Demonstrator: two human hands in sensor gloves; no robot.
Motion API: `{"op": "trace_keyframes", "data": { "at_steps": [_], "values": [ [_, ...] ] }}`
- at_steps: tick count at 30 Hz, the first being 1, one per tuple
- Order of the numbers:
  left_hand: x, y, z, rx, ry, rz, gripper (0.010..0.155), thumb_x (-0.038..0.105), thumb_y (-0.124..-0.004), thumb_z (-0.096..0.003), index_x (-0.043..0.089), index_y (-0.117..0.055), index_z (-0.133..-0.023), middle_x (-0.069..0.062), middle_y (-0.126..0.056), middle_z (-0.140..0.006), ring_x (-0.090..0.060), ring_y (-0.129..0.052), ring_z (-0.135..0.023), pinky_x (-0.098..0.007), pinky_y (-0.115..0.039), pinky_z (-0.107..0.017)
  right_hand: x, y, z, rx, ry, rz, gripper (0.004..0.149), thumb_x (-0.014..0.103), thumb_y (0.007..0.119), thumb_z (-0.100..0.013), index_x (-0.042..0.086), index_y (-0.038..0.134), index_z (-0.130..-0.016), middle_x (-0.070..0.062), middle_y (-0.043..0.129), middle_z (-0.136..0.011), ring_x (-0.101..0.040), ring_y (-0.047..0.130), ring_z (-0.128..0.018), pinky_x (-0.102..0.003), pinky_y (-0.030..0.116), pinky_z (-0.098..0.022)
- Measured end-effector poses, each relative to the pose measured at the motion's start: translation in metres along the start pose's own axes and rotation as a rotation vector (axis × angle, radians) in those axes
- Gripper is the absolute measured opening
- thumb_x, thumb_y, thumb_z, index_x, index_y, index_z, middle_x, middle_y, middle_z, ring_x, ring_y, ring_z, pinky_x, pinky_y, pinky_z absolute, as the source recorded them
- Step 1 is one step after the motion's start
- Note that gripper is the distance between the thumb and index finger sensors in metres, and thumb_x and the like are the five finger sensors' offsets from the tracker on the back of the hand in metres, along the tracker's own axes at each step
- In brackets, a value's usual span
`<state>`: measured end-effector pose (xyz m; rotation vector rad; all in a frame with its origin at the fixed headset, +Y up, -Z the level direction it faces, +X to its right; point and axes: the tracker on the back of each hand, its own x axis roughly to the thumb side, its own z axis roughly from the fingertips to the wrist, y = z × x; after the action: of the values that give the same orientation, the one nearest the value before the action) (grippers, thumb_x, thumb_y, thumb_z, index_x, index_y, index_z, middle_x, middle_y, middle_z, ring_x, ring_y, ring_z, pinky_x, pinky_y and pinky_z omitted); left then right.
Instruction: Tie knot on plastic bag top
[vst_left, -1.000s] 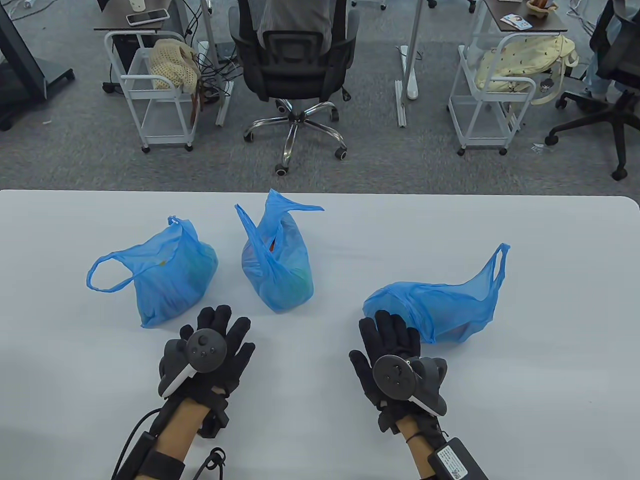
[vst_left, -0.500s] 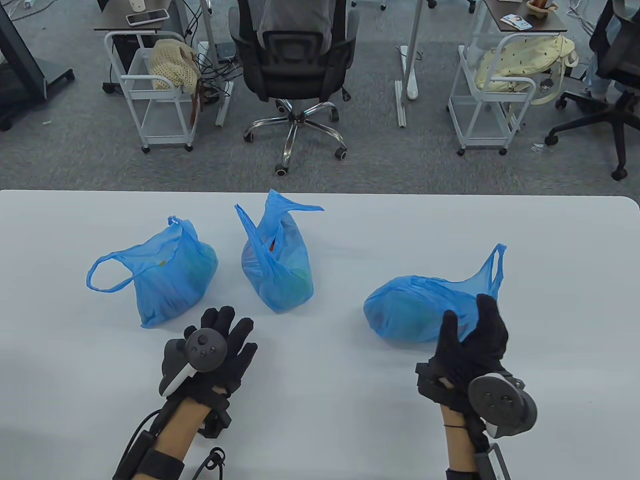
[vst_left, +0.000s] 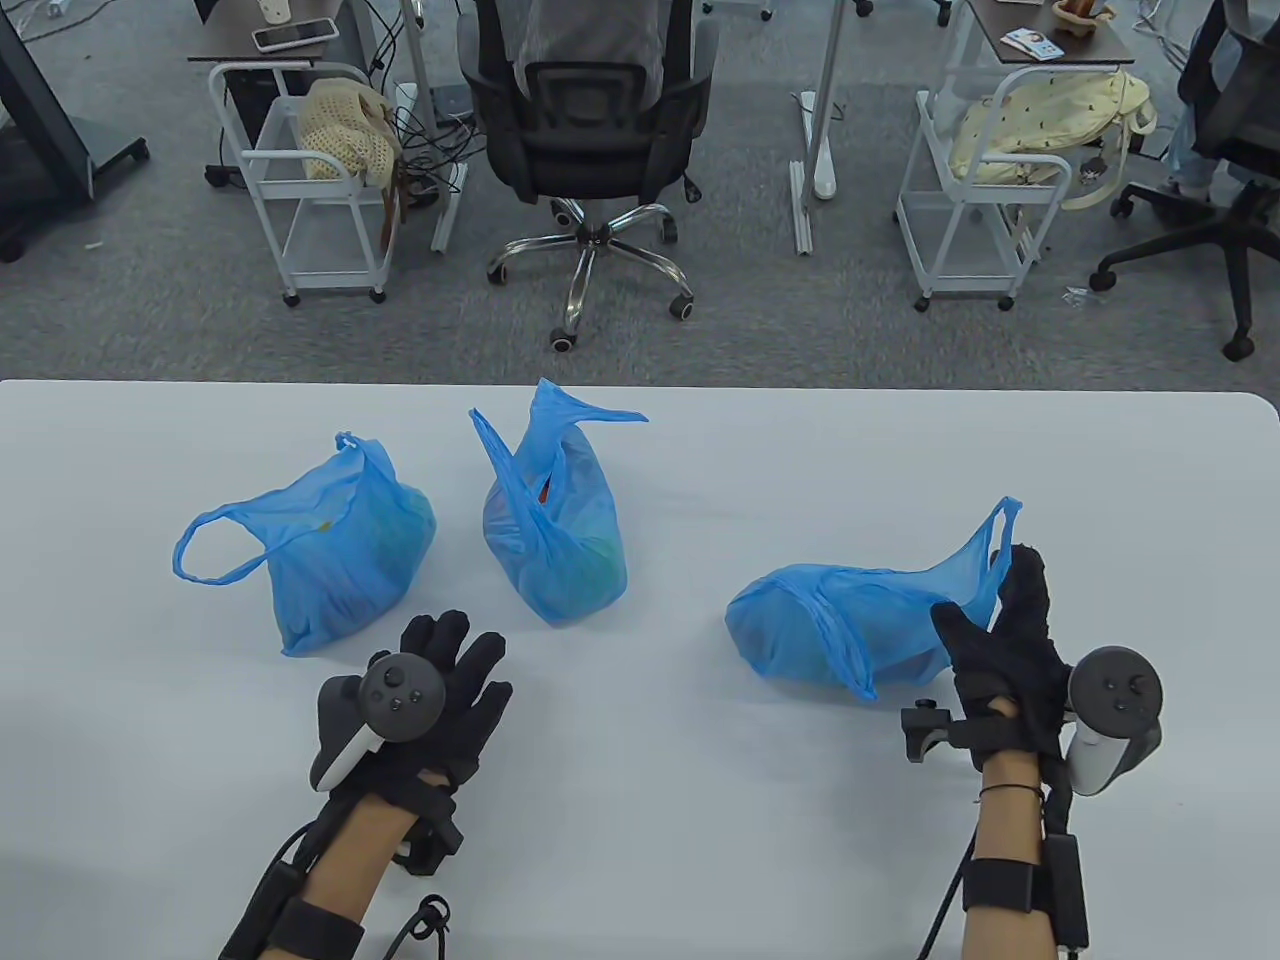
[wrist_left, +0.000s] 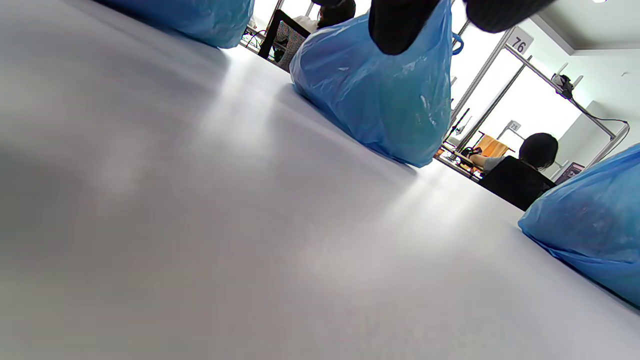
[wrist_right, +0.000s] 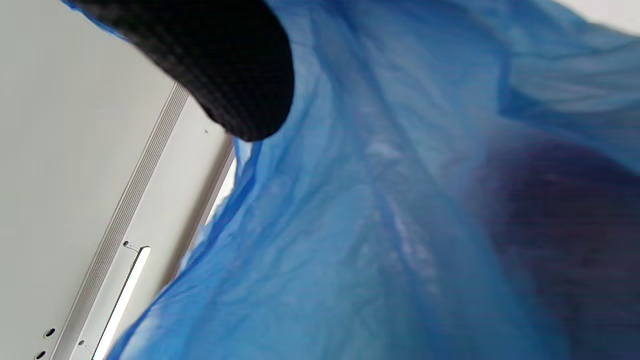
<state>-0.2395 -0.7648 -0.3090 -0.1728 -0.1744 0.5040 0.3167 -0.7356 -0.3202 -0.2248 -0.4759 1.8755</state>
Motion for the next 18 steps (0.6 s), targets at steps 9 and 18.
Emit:
{"op": "trace_keyframes", "data": {
  "at_steps": [9, 18],
  "values": [
    [0.001, 0.003, 0.003, 0.024, -0.012, 0.001, 0.061, 0.061, -0.049, -0.0541, 0.041, -0.048, -0.111, -0.002, -0.024, -0.126, -0.037, -0.018, -0.113, -0.069, -0.017, -0.071, 0.0, 0.006, 0.006, -0.077, -0.057, 0.018, 0.048, 0.027, 0.099, -0.038, 0.018, 0.083, -0.083, -0.007, 0.091, -0.064, -0.038, 0.089, -0.066, -0.072, 0.059, -0.054],
    [-0.001, 0.0, 0.0, -0.004, -0.015, 0.042, 0.061, 0.062, -0.048, -0.0543, 0.041, -0.047, -0.112, -0.002, -0.023, -0.126, -0.036, -0.017, -0.114, -0.069, -0.017, -0.072, 0.005, 0.006, 0.015, -0.115, -0.049, -0.084, 0.033, 0.03, 0.1, -0.038, 0.021, 0.084, -0.066, 0.001, 0.09, -0.043, -0.026, 0.097, -0.038, -0.063, 0.075, -0.044]
  ]
}}
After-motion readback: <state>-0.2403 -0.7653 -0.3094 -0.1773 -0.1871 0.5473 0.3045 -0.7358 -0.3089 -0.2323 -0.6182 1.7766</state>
